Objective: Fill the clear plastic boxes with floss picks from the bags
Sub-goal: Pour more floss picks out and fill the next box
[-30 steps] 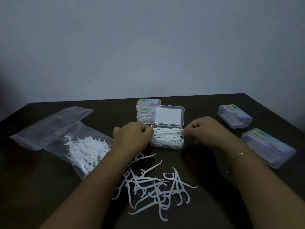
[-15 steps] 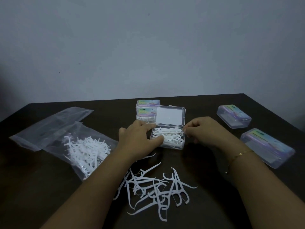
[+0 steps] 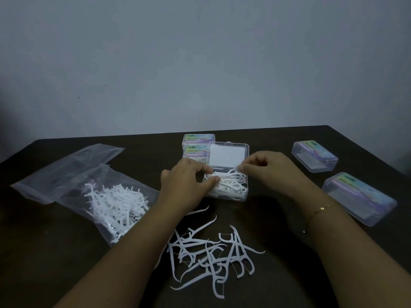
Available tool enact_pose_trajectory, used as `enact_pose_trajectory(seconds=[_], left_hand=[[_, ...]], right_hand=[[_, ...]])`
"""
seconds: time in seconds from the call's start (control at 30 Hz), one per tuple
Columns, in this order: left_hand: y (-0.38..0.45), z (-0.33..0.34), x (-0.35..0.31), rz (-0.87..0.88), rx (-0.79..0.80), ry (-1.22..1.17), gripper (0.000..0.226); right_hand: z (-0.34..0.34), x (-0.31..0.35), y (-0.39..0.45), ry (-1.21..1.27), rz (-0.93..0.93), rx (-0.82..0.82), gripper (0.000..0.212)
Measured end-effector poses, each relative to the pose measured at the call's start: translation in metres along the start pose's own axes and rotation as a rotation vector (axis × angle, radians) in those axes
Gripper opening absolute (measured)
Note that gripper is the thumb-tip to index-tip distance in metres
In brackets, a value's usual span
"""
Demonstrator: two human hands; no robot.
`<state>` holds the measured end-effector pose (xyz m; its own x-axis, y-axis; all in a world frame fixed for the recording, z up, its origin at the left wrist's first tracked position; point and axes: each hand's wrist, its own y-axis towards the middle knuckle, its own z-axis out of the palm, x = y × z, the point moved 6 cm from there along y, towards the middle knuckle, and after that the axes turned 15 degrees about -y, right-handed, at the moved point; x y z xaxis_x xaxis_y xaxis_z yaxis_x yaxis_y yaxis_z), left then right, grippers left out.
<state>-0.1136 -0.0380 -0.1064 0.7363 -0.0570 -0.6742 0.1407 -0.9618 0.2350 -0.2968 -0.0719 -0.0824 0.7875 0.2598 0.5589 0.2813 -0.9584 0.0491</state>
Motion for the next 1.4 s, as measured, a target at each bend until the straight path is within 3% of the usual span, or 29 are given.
enact_pose_trajectory(seconds=[0.17, 0.43, 0.63, 0.77, 1.07, 1.2, 1.3, 1.4], left_hand=[[0.004, 0.006, 0.006, 0.01, 0.062, 0.002, 0.031], [0.004, 0.006, 0.008, 0.01, 0.028, -0.012, 0.022], [0.002, 0.006, 0.005, 0.017, 0.075, -0.026, 0.039], [-0.003, 0.008, 0.002, 0.005, 0.119, 0.037, 0.053], [-0.002, 0.002, -0.001, -0.019, 0.082, 0.103, 0.048], [-0.004, 0.0, -0.004, -0.006, 0.082, 0.054, 0.046], [-0.004, -0.006, -0.001, -0.039, 0.049, -0.07, 0.041], [-0.004, -0.011, 0.004, -0.087, 0.024, -0.184, 0.018]], right_hand=[[0.02, 0.012, -0.002, -0.278, -0.128, 0.005, 0.051], [0.019, 0.013, 0.0, -0.359, -0.152, -0.038, 0.036], [0.023, 0.009, 0.001, -0.439, -0.187, 0.016, 0.06], [0.024, 0.007, 0.003, -0.494, -0.194, 0.017, 0.051], [0.015, 0.01, 0.003, -0.489, -0.163, -0.041, 0.05], [0.015, 0.013, 0.002, -0.426, -0.159, 0.023, 0.049], [0.007, 0.007, 0.002, -0.271, -0.107, 0.02, 0.041], [-0.001, -0.004, 0.001, -0.165, -0.034, 0.031, 0.016]])
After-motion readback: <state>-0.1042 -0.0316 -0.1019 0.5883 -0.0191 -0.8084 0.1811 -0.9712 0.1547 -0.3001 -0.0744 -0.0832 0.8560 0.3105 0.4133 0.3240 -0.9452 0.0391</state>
